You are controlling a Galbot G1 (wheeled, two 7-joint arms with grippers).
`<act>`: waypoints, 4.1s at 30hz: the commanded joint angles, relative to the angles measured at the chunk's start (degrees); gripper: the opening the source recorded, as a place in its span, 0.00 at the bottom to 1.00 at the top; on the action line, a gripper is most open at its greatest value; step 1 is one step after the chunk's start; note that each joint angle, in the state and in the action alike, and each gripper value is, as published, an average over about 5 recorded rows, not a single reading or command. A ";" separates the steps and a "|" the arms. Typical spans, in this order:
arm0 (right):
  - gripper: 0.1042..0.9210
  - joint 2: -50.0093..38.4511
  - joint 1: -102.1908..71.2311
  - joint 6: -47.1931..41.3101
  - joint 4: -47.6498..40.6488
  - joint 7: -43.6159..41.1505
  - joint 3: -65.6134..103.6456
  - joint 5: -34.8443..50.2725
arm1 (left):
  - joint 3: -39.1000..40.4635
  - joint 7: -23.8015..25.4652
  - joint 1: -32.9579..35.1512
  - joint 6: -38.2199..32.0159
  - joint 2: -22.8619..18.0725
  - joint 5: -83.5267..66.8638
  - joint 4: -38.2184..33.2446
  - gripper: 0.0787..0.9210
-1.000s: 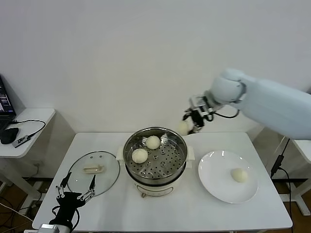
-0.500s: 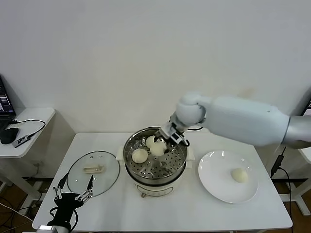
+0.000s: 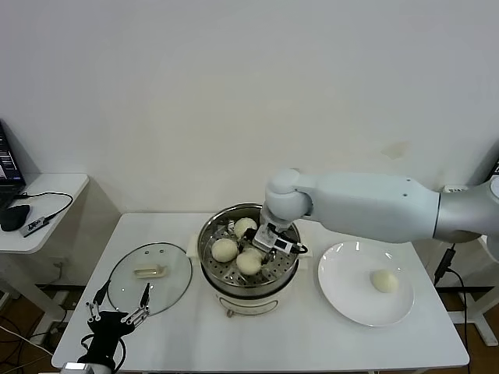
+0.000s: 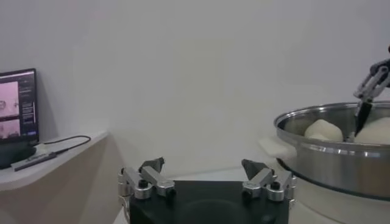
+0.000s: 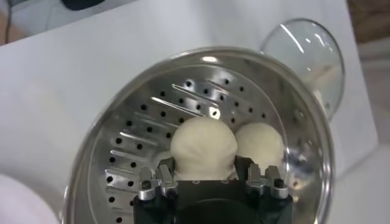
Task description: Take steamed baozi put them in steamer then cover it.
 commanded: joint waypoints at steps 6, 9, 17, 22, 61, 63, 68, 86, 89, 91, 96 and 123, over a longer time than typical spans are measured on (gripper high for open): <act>0.62 1.08 -0.56 2.54 1.33 -0.84 -0.70 -1.85 | 0.08 0.00 -0.09 -0.11 -0.04 0.01 0.20 0.88; 0.63 0.91 -0.50 2.43 1.37 -0.70 -0.77 -1.66 | 0.07 0.01 -0.04 -0.13 -0.04 0.00 0.19 0.88; 0.85 -0.94 0.70 1.93 0.67 0.41 1.73 -0.43 | 0.08 0.00 -0.08 -0.12 0.01 0.00 0.06 0.88; 0.88 -4.78 1.77 -0.09 -0.13 0.71 5.17 -0.04 | 0.08 0.01 -0.28 -0.12 0.36 0.00 0.18 0.88; 0.88 -38.03 -38.86 -18.80 -9.32 -7.99 40.91 -12.98 | 1.79 0.08 -1.09 0.07 4.35 0.30 1.68 0.88; 0.88 -37.31 -40.69 -18.54 -10.39 -7.97 42.40 -14.04 | 1.75 0.08 -0.95 0.07 4.21 0.37 1.72 0.88; 0.88 -36.16 -44.57 -18.69 -11.84 -7.69 45.78 -15.17 | 1.63 0.08 -0.57 0.05 3.92 0.57 1.88 0.88; 0.88 -32.01 -50.13 -19.52 -14.97 -4.77 49.98 -16.81 | 1.56 0.09 -0.53 0.07 3.84 0.73 2.28 0.88; 0.88 -31.40 -50.62 -19.48 -15.55 -4.35 50.33 -17.12 | 1.58 0.09 -0.53 0.07 3.79 0.78 2.33 0.88; 0.88 -31.05 -50.87 -19.44 -15.98 -3.97 50.55 -17.24 | 1.60 0.08 -0.53 0.06 3.74 0.84 2.36 0.88; 0.87 -30.26 -50.86 -19.41 -16.73 -3.23 50.90 -17.44 | 1.60 0.06 -0.51 0.06 3.59 0.96 2.24 0.88; 0.58 -29.90 -48.79 -20.02 -16.12 -3.14 50.62 -17.33 | 1.69 0.00 -0.38 -0.06 3.31 1.18 1.83 0.88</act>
